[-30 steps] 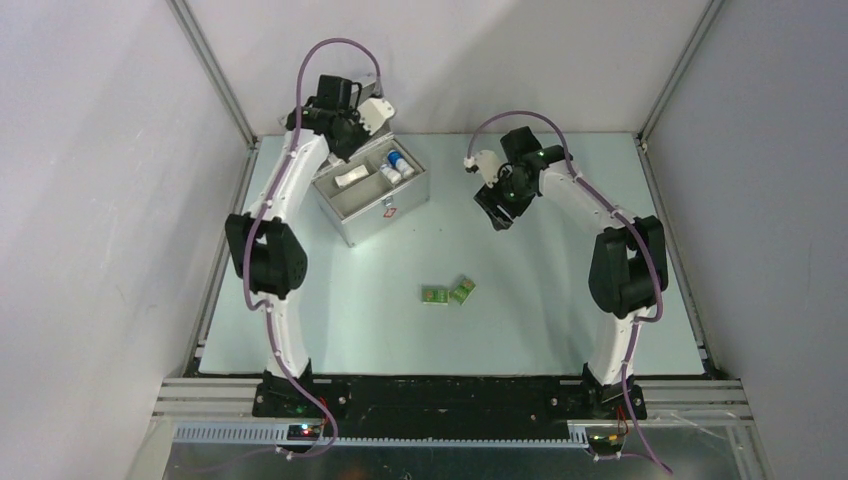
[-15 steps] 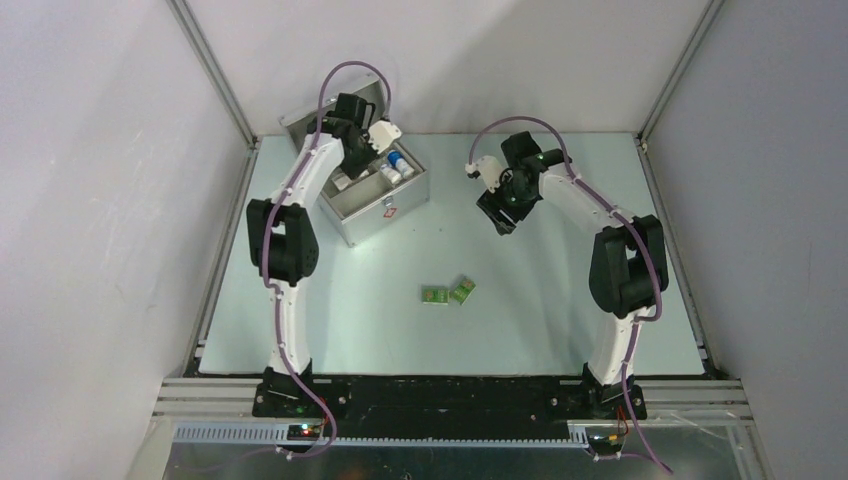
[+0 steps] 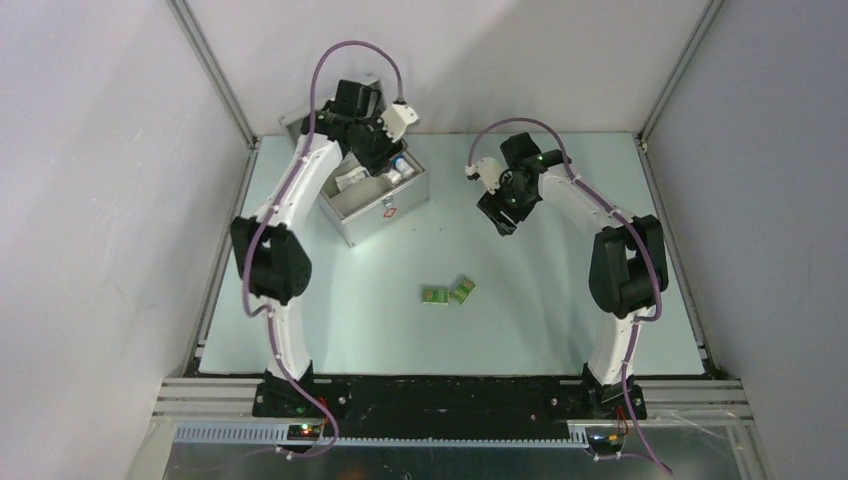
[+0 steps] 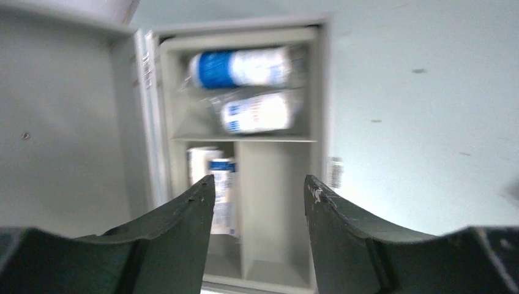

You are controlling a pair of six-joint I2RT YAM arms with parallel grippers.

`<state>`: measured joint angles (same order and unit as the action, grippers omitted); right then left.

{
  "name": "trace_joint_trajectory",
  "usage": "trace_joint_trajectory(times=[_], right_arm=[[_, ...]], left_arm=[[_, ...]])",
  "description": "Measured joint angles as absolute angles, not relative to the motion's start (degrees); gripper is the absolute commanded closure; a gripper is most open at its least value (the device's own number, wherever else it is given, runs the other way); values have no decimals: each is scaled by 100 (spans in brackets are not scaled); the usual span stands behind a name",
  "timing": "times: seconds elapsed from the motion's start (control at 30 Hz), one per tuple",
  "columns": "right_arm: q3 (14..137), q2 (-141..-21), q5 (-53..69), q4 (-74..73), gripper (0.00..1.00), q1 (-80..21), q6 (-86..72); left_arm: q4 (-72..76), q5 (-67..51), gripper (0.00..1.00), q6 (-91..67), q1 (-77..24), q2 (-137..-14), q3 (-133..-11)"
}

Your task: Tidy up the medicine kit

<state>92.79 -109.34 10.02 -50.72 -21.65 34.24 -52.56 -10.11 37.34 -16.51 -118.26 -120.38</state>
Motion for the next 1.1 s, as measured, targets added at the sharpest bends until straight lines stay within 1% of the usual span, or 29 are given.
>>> trace_joint_trajectory(times=[0.07,0.1,0.23,0.37,0.57,0.8,0.9,1.1], right_arm=[[9282,-10934,969,-5070,34,-2123,3459],[9301,-10934,967,-5081,34,-2106,3465],[9640,-10947,943,-5172,34,-1855,3465],[10108,-10956,932,-5107,34,-1529,3454],[10184,-10956,974,-5063,34,-1269,3382],[10464,-10956,1192,-5074,36,-1258,3240],[10661,-10956,1402,-5074,36,-1243,3140],[10833,-10949,1682,-5070,36,-1197,3009]], left_arm=[[-5227,-1441,26,3811,-1800,-11369,-11651],[-5155,-1649,25,3900,-1905,-11109,-11367],[-5087,-2545,25,4333,-2386,-10335,-10051],[-5151,-3131,27,4657,-2668,-10403,-9045],[-4884,-3197,27,4960,-2821,-10460,-7957],[-3948,-2926,26,4731,-3599,-10455,-7190],[-3610,-2851,26,4508,-3802,-10457,-7089],[-3135,-2834,26,4303,-3900,-10457,-7004]])
